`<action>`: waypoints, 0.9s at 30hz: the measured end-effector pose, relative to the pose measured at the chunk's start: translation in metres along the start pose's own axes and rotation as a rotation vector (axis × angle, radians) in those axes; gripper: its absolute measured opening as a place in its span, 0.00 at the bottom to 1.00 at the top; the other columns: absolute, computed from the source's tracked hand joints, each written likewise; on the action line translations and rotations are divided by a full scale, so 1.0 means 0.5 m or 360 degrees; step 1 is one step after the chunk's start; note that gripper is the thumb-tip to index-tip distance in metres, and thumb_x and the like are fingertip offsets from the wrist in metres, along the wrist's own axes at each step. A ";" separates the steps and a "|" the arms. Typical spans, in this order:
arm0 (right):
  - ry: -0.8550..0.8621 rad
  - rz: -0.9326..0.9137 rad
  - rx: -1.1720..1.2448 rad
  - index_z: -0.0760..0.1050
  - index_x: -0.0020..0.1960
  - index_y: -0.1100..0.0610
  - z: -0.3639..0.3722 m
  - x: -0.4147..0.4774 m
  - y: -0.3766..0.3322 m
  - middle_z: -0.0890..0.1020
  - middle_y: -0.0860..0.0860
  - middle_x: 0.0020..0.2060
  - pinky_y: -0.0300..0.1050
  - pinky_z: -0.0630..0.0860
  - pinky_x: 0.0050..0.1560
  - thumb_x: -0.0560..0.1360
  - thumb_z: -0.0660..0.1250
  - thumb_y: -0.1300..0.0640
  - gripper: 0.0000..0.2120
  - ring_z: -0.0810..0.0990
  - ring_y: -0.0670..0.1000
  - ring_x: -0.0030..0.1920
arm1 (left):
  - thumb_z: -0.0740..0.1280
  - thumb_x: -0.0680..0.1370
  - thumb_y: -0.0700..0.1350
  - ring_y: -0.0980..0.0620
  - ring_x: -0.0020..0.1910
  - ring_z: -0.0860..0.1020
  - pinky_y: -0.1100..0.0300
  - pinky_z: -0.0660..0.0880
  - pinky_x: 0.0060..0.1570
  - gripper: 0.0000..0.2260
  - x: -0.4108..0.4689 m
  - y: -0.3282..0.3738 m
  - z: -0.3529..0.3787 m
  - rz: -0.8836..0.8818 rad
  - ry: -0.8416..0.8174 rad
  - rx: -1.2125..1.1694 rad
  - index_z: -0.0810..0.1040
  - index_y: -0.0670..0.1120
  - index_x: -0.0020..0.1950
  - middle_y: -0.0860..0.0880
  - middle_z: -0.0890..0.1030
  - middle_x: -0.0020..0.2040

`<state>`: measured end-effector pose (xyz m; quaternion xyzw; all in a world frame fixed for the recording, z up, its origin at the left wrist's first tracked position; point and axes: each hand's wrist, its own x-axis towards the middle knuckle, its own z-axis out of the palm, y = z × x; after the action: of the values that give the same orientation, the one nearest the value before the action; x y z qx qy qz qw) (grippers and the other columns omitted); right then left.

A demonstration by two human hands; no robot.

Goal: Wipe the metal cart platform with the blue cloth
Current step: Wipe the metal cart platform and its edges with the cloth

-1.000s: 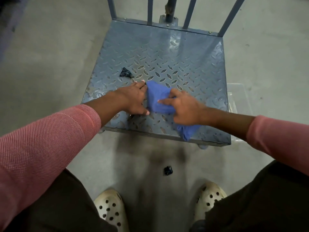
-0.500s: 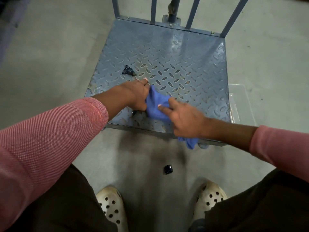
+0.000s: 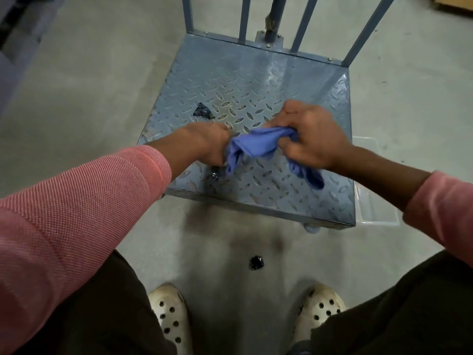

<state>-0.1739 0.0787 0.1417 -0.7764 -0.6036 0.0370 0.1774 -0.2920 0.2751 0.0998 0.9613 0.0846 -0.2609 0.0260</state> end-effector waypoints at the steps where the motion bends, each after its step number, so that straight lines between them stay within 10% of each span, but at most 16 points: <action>1: 0.0005 0.0159 -0.0109 0.83 0.57 0.56 0.004 0.005 0.025 0.77 0.56 0.43 0.49 0.74 0.41 0.70 0.64 0.60 0.17 0.78 0.57 0.42 | 0.69 0.79 0.56 0.43 0.75 0.71 0.47 0.73 0.70 0.33 -0.001 0.000 -0.001 -0.0016 0.0008 -0.0011 0.64 0.49 0.81 0.46 0.69 0.77; 6: -0.0563 0.0814 -0.0303 0.66 0.74 0.58 0.095 -0.027 0.050 0.65 0.64 0.66 0.56 0.75 0.56 0.76 0.65 0.57 0.27 0.79 0.68 0.53 | 0.67 0.81 0.58 0.44 0.81 0.62 0.45 0.66 0.74 0.38 -0.008 -0.005 0.013 -0.0037 0.0031 0.0037 0.53 0.48 0.85 0.48 0.56 0.85; 13: -0.0064 0.0383 -0.0346 0.72 0.70 0.58 0.169 -0.027 -0.017 0.74 0.60 0.61 0.57 0.75 0.55 0.80 0.58 0.38 0.29 0.74 0.62 0.58 | 0.70 0.78 0.55 0.43 0.75 0.70 0.48 0.71 0.69 0.31 -0.009 -0.008 0.017 -0.0008 0.0060 -0.0048 0.66 0.46 0.78 0.47 0.68 0.77; 17: -0.0170 0.0104 -0.0450 0.64 0.78 0.54 0.232 -0.050 0.010 0.67 0.52 0.76 0.58 0.64 0.72 0.82 0.52 0.39 0.30 0.65 0.56 0.76 | 0.69 0.78 0.54 0.42 0.75 0.69 0.49 0.70 0.70 0.32 -0.007 0.003 0.018 -0.0052 0.0061 -0.0027 0.64 0.45 0.79 0.45 0.66 0.79; 23: 0.0209 0.1113 -0.0205 0.58 0.80 0.56 0.258 -0.021 0.054 0.59 0.53 0.80 0.59 0.50 0.79 0.83 0.49 0.40 0.30 0.52 0.57 0.81 | 0.63 0.82 0.58 0.41 0.82 0.57 0.43 0.61 0.79 0.38 -0.014 0.005 0.031 -0.0102 0.0000 0.0077 0.49 0.47 0.85 0.44 0.52 0.85; 27: 0.0212 0.1217 -0.0303 0.55 0.81 0.55 0.278 -0.018 -0.005 0.56 0.54 0.81 0.59 0.47 0.80 0.83 0.45 0.38 0.33 0.49 0.57 0.81 | 0.59 0.83 0.60 0.42 0.83 0.53 0.41 0.55 0.80 0.35 0.001 0.014 0.031 -0.0133 0.0067 0.0141 0.51 0.46 0.84 0.43 0.52 0.85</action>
<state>-0.2164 0.1026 0.0115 -0.9587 -0.2590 -0.0062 0.1169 -0.2982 0.2667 0.0861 0.9624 0.1137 -0.2448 -0.0293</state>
